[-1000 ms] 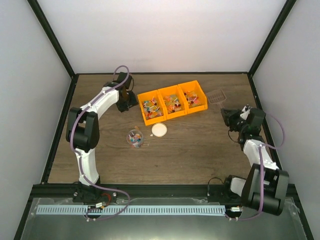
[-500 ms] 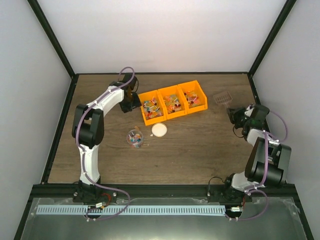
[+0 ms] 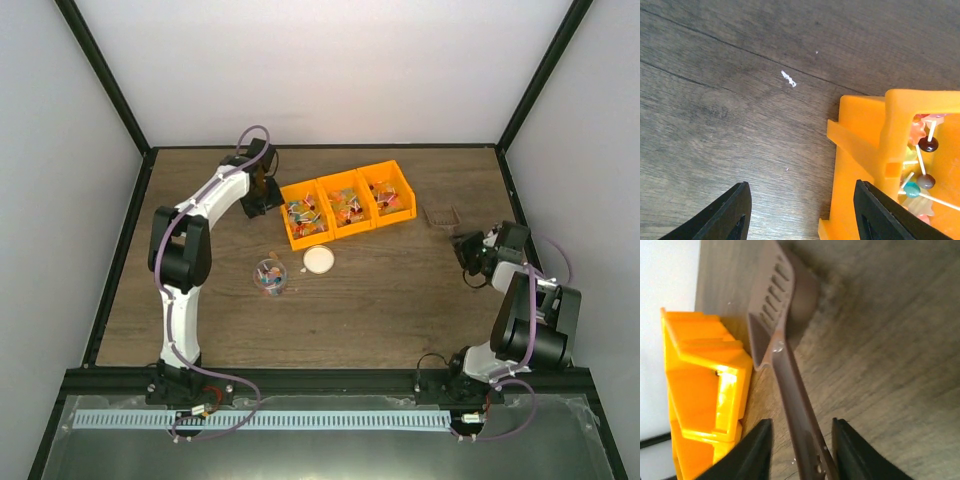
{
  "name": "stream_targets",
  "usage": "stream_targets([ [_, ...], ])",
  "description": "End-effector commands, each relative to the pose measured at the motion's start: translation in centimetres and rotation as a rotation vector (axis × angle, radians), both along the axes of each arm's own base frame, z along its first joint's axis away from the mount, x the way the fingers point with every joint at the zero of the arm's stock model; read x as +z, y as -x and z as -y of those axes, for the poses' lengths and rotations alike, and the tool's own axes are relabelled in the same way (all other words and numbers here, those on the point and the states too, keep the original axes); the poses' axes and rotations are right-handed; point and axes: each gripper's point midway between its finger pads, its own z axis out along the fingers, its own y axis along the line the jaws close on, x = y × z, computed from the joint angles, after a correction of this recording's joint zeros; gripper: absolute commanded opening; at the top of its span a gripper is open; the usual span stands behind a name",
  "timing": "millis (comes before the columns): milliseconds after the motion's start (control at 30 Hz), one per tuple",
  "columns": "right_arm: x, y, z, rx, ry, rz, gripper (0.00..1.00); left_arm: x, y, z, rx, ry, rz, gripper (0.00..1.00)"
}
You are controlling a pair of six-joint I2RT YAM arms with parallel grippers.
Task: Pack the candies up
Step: Place the spatula at the center of the board, then move the storage box to the center of the board.
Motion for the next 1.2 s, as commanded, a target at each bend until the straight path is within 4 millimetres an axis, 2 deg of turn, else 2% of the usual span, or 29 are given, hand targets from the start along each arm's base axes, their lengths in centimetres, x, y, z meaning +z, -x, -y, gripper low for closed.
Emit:
stream_targets([
  [0, -0.4, 1.0, 1.3, -0.032, 0.083, -0.061, 0.41, 1.5, -0.7, 0.3, 0.006, 0.011, 0.031, 0.58],
  [100, 0.4, 1.3, 2.1, -0.053, 0.141, -0.080, 0.60, 2.2, -0.8, 0.5, 0.006, 0.027, 0.045, 0.58],
  [133, 0.6, 1.6, 2.3, -0.053, 0.154, -0.092, 0.62, 2.2, -0.8, 0.6, 0.006, 0.029, 0.047, 0.58],
  [300, 2.4, 3.1, 3.4, -0.097, 0.249, -0.111, 0.63, 2.0, -1.0, 0.8, 0.001, 0.031, 0.044, 0.58],
  [433, 3.3, 3.8, 3.3, -0.107, 0.254, -0.109, 0.63, 1.9, -0.8, 1.8, 0.025, 0.049, 0.041, 0.58],
  [667, 2.8, 4.7, 2.0, -0.075, 0.217, -0.090, 0.61, 3.0, -0.4, 3.7, 0.036, 0.053, 0.064, 0.58],
  [933, 3.0, 5.1, 1.5, -0.053, 0.223, -0.070, 0.61, 5.4, -0.2, 2.9, 0.086, 0.038, 0.118, 0.62],
  [1000, 3.0, 5.1, 1.4, -0.048, 0.216, -0.064, 0.60, 5.2, 0.1, 3.5, 0.072, 0.044, 0.110, 0.62],
  [1167, 3.5, 4.5, 1.0, -0.031, 0.197, -0.037, 0.56, 3.2, 1.6, 6.0, 0.016, 0.057, 0.053, 0.58],
])
